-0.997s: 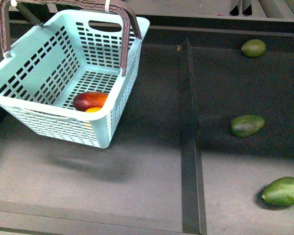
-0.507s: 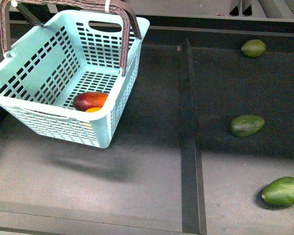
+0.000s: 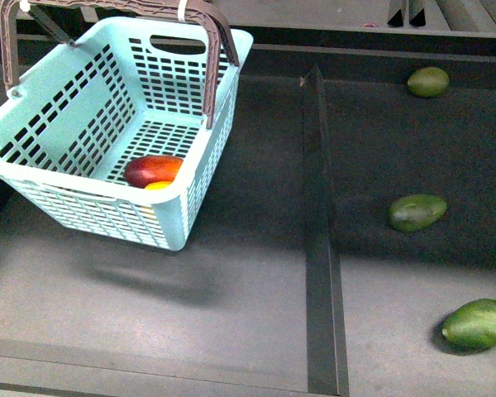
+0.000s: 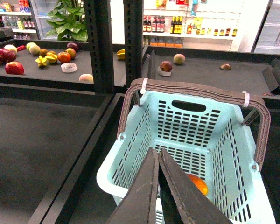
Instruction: Pick lemon and mango into basket
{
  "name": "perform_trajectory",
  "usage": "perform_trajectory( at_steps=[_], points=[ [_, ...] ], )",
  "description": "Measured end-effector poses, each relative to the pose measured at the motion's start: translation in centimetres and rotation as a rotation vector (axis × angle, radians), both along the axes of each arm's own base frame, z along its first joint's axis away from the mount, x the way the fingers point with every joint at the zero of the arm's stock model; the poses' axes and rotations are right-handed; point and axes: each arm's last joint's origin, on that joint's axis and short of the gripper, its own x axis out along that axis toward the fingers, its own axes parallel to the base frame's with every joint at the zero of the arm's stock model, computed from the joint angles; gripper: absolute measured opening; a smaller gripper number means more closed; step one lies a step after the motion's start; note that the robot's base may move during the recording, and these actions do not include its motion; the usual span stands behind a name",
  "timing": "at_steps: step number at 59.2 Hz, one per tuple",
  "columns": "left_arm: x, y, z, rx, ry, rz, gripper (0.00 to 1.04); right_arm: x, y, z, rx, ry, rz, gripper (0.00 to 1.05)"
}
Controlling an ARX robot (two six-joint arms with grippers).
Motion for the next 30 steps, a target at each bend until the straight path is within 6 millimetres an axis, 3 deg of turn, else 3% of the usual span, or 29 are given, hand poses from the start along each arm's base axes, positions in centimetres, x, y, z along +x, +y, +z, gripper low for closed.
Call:
perform_trajectory(
  at_steps=[30],
  points=[
    [-3.3, 0.0, 0.8, 0.0, -0.024, 0.0, 0.04, 0.0, 0.0, 0.0, 0.0, 0.0, 0.0, 0.96]
  ],
)
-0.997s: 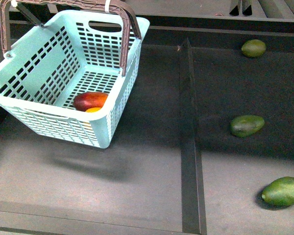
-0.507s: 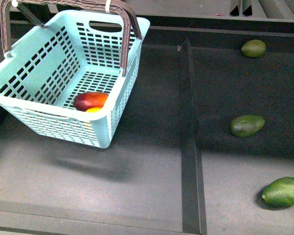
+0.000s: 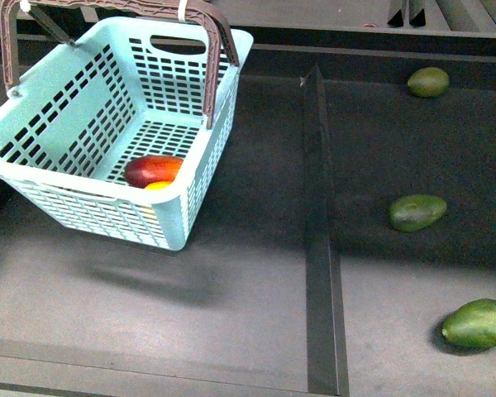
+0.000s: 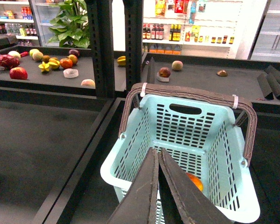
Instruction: Pick lemon and mango into basket
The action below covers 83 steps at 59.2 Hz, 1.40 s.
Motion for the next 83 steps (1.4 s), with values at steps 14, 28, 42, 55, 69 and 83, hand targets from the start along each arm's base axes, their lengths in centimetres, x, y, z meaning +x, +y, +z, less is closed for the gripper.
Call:
perform_trajectory(
  at_steps=[14, 28, 42, 55, 69, 83],
  points=[
    [-0.9, 0.0, 0.1, 0.0, -0.005, 0.0, 0.04, 0.0, 0.0, 0.0, 0.0, 0.0, 0.0, 0.96],
    [-1.6, 0.0, 0.1, 0.0, -0.006, 0.0, 0.04, 0.0, 0.0, 0.0, 0.0, 0.0, 0.0, 0.96],
    [-2.1, 0.0, 0.1, 0.0, -0.005, 0.0, 0.04, 0.0, 0.0, 0.0, 0.0, 0.0, 0.0, 0.96],
    [-3.1, 0.0, -0.2, 0.0, -0.001, 0.0, 0.04, 0.0, 0.0, 0.0, 0.0, 0.0, 0.0, 0.96],
    [-3.1, 0.0, -0.2, 0.0, 0.0, 0.0, 0.04, 0.0, 0.0, 0.0, 0.0, 0.0, 0.0, 0.96],
    [-3.1, 0.0, -0.2, 0.0, 0.0, 0.0, 0.16, 0.0, 0.0, 0.0, 0.0, 0.0, 0.0, 0.96]
  ],
)
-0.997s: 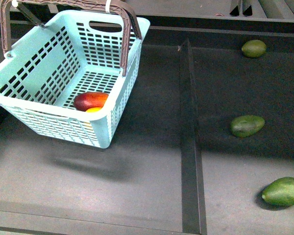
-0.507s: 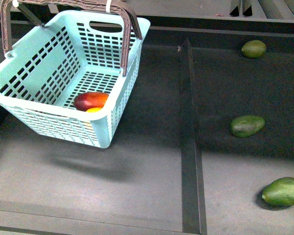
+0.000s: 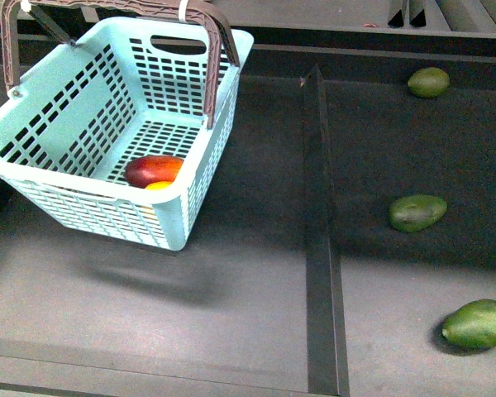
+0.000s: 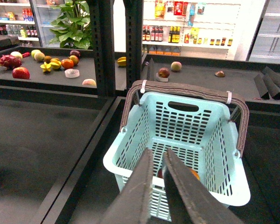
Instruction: Pick lemon and mango into basket
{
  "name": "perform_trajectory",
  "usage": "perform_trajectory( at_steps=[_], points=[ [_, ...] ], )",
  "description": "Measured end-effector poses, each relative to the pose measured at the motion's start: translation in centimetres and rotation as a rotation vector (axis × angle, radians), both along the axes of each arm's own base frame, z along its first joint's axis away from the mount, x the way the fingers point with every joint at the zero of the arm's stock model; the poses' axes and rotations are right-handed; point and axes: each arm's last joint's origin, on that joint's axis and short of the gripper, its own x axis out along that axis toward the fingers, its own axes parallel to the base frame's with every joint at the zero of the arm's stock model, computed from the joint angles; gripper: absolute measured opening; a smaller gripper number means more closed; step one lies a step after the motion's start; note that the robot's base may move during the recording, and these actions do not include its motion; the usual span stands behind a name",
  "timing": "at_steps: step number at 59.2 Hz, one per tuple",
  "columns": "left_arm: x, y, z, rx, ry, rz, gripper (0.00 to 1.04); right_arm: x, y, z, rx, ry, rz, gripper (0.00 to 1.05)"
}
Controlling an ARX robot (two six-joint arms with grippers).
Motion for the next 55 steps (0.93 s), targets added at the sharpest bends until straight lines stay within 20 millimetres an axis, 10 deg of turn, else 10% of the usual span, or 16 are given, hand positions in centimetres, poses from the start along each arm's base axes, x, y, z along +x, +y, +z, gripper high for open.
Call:
perform_trajectory(
  at_steps=[22, 55],
  points=[
    [0.0, 0.0, 0.0, 0.0, 0.0, 0.0, 0.99, 0.0, 0.0, 0.0, 0.0, 0.0, 0.0, 0.96],
    [0.0, 0.0, 0.0, 0.002, 0.0, 0.0, 0.98, 0.0, 0.0, 0.0, 0.0, 0.0, 0.0, 0.96]
  ],
)
